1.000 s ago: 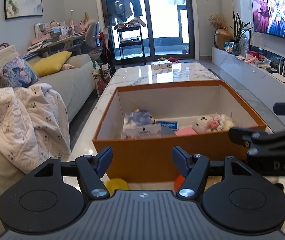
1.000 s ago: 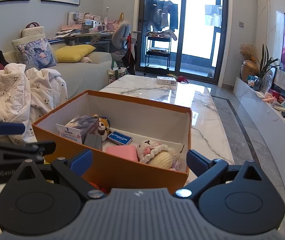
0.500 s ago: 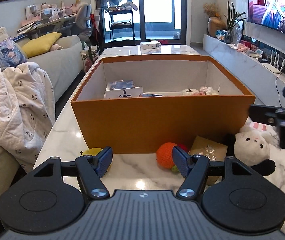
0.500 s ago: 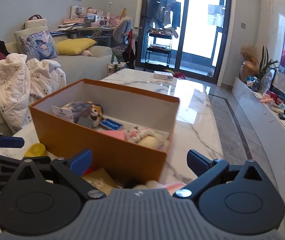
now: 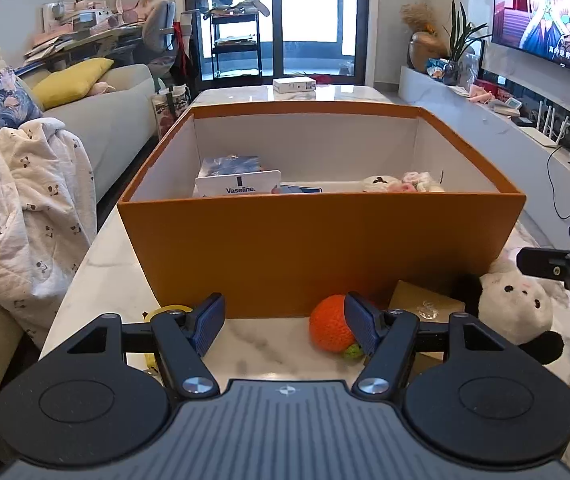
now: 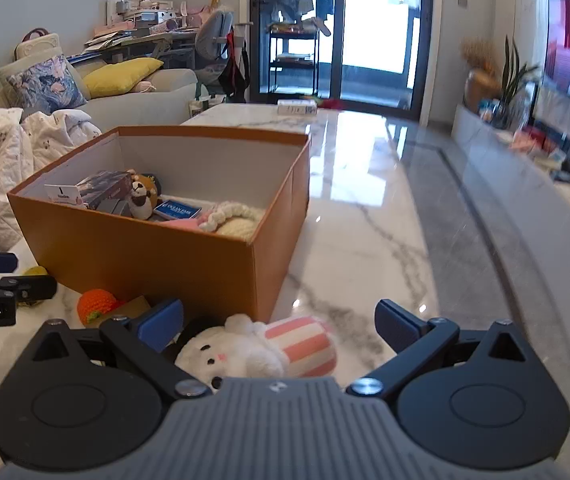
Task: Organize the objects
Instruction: 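Withdraw both tools from the orange box toward the remaining items, then move the left tool to the yellow tape measure while the right tool approaches the panda plush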
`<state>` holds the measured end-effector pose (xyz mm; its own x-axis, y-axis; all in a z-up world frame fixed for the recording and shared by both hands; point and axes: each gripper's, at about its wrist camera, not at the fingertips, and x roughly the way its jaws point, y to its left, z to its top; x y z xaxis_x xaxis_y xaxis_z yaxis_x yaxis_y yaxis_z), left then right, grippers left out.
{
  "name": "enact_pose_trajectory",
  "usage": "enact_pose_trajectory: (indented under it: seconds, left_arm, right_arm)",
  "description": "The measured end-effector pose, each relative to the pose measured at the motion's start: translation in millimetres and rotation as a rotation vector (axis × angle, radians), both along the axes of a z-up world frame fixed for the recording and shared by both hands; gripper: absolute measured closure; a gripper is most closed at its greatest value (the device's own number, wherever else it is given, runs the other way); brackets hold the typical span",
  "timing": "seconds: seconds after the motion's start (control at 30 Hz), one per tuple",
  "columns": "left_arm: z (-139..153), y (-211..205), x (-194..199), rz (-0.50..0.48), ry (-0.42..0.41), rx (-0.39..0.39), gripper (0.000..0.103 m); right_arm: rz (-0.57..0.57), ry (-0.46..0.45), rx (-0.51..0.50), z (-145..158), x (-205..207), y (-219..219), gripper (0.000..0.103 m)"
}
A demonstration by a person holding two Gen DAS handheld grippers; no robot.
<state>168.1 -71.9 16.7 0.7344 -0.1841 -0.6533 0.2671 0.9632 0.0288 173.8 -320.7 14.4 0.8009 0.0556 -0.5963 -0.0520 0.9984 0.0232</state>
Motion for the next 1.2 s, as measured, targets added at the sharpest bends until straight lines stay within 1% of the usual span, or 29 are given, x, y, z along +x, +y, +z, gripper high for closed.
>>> enact_pose_trajectory:
  seconds: [0.1,0.2,0.4,0.53,0.67,0.73,0.8,0.87,0.97,1.07,1.2]
  left_arm:
    - [3,5,5,0.018,-0.01,0.012,0.026]
    - [6,11,8,0.033,-0.028,0.026,0.026]
    - [18,34,18,0.081,-0.026,-0.023,0.026]
    - [24,50,25,0.128,-0.025,-0.038,0.026]
    - [28,64,29,0.168,-0.021,-0.055,0.026]
    - [26,68,31,0.182,-0.016,-0.045,0.025]
    - [23,68,33,0.187,0.001,-0.032,0.025]
    - [18,69,35,0.184,0.023,-0.02,0.025]
    - [13,68,36,0.171,0.048,-0.009,0.025]
    - [11,69,34,0.165,0.052,-0.007,0.025]
    - [5,70,39,0.17,0.061,0.012,0.025]
  right_arm:
    - [0.003,0.028,0.033,-7,9,-1,0.001]
    - [0.018,0.041,0.035,-13,15,3,0.001]
    - [0.07,0.057,0.05,-22,27,12,0.001]
    - [0.095,0.041,0.04,-25,35,19,0.001]
    - [0.152,0.045,0.019,-28,36,26,0.001]
    - [0.201,0.058,0.009,-29,34,32,0.001]
    - [0.24,0.085,0.02,-31,30,38,0.001]
    - [0.253,0.097,0.007,-31,21,44,0.001]
    - [0.251,0.108,-0.001,-30,4,53,0.001]
    - [0.265,0.11,0.028,-28,-15,58,0.001]
    - [0.202,0.079,0.059,-24,-34,56,0.001]
